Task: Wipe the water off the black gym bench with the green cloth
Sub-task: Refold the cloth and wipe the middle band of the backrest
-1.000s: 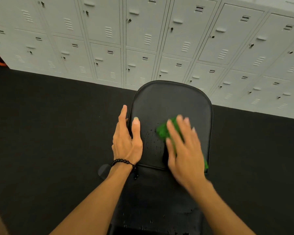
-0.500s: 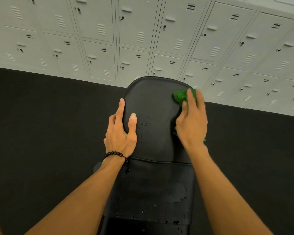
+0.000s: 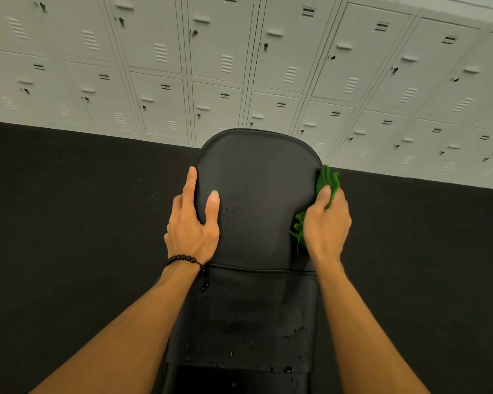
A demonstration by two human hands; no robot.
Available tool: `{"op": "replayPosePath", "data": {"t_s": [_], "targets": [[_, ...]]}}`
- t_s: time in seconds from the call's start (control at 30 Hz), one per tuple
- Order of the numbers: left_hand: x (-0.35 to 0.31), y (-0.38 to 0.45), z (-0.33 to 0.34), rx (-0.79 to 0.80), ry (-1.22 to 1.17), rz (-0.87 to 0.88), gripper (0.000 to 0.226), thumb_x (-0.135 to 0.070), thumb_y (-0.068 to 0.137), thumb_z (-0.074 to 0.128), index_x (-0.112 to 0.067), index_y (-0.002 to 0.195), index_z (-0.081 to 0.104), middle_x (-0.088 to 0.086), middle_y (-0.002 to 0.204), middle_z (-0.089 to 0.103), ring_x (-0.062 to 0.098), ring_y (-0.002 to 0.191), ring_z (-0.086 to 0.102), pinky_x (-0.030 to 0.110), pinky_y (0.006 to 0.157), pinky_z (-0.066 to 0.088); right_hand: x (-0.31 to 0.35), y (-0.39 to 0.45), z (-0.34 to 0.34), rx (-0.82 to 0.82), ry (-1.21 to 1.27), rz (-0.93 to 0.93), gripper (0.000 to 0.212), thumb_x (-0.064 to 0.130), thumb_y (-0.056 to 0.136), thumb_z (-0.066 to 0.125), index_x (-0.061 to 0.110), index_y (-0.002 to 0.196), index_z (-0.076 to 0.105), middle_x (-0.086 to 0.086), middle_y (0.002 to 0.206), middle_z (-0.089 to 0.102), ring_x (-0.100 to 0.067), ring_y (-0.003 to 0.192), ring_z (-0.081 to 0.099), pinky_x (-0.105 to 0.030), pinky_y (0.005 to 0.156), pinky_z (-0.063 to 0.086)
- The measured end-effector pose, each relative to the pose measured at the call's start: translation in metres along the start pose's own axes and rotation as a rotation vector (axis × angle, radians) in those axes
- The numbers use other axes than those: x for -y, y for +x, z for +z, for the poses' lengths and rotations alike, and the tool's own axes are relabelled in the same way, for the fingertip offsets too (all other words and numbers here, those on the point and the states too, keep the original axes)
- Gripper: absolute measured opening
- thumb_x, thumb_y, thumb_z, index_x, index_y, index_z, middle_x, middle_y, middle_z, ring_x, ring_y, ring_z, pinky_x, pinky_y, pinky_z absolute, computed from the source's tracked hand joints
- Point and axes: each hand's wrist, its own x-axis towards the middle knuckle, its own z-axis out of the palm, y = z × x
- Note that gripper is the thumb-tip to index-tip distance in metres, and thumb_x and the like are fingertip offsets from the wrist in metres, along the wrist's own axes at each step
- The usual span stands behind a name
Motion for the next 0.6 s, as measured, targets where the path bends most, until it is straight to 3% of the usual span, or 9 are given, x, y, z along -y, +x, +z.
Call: {"op": "replayPosePath", "data": {"t_s": [0.07, 0.17, 0.27, 0.4, 0.47, 0.6], "targets": [[0.0, 0.0, 0.0, 0.003, 0.004, -0.004, 0.058, -0.062, 0.096, 0.035, -0.053, 0.15, 0.014, -0.002, 0.131, 0.051, 0.008, 0.096, 0.045, 0.043, 0.087, 0.044, -0.014, -0.034, -0.009, 0.027, -0.067, 0.008, 0.038, 0.04, 0.106, 0.032, 0.021, 0.134, 0.051, 0.002, 0.115, 0.056, -0.013, 0.1, 0.053, -0.032, 0.084, 0.037], [-0.003, 0.002, -0.001, 0.004, 0.002, 0.003, 0.059, -0.061, 0.096, 0.035, -0.052, 0.15, 0.015, -0.003, 0.13, 0.051, 0.007, 0.096, 0.044, 0.039, 0.084, 0.041, -0.037, -0.076, -0.025, 0.08, -0.118, -0.032, 0.041, 0.042, 0.105, 0.028, 0.022, 0.135, 0.048, 0.002, 0.117, 0.053, -0.017, 0.1, 0.058, -0.037, 0.083, 0.042], [-0.002, 0.0, -0.002, 0.016, 0.003, -0.001, 0.06, -0.061, 0.096, 0.035, -0.05, 0.151, 0.015, -0.003, 0.131, 0.05, -0.001, 0.086, 0.041, 0.035, 0.083, 0.037, -0.019, -0.04, -0.014, 0.062, -0.125, -0.035, 0.041, 0.035, 0.107, 0.027, 0.018, 0.14, 0.046, -0.006, 0.127, 0.053, -0.028, 0.112, 0.056, -0.041, 0.091, 0.042], [-0.001, 0.001, -0.001, 0.012, -0.006, 0.003, 0.062, -0.065, 0.093, 0.033, -0.051, 0.151, 0.015, -0.004, 0.125, 0.052, -0.01, 0.08, 0.043, 0.035, 0.08, 0.039, 0.033, 0.032, 0.019, 0.026, -0.181, -0.132, 0.045, 0.037, 0.107, 0.03, 0.031, 0.152, 0.031, -0.005, 0.147, 0.041, -0.032, 0.117, 0.055, -0.043, 0.09, 0.043], [-0.001, 0.003, -0.001, 0.015, -0.011, 0.001, 0.062, -0.066, 0.091, 0.03, -0.052, 0.15, 0.014, -0.003, 0.123, 0.052, -0.006, 0.082, 0.047, 0.036, 0.078, 0.042, 0.032, 0.028, 0.028, 0.007, -0.264, -0.294, 0.047, 0.034, 0.107, 0.033, 0.031, 0.154, 0.03, -0.008, 0.155, 0.033, -0.032, 0.132, 0.045, -0.049, 0.102, 0.043], [-0.002, 0.002, -0.003, 0.041, 0.0, -0.012, 0.062, -0.072, 0.089, 0.025, -0.059, 0.147, 0.009, -0.002, 0.128, 0.051, 0.008, 0.091, 0.05, 0.045, 0.084, 0.05, -0.011, -0.044, 0.016, 0.098, -0.471, -0.504, 0.052, 0.03, 0.106, 0.033, 0.025, 0.157, 0.025, -0.009, 0.166, 0.013, -0.028, 0.153, 0.009, -0.048, 0.122, 0.018]]}}
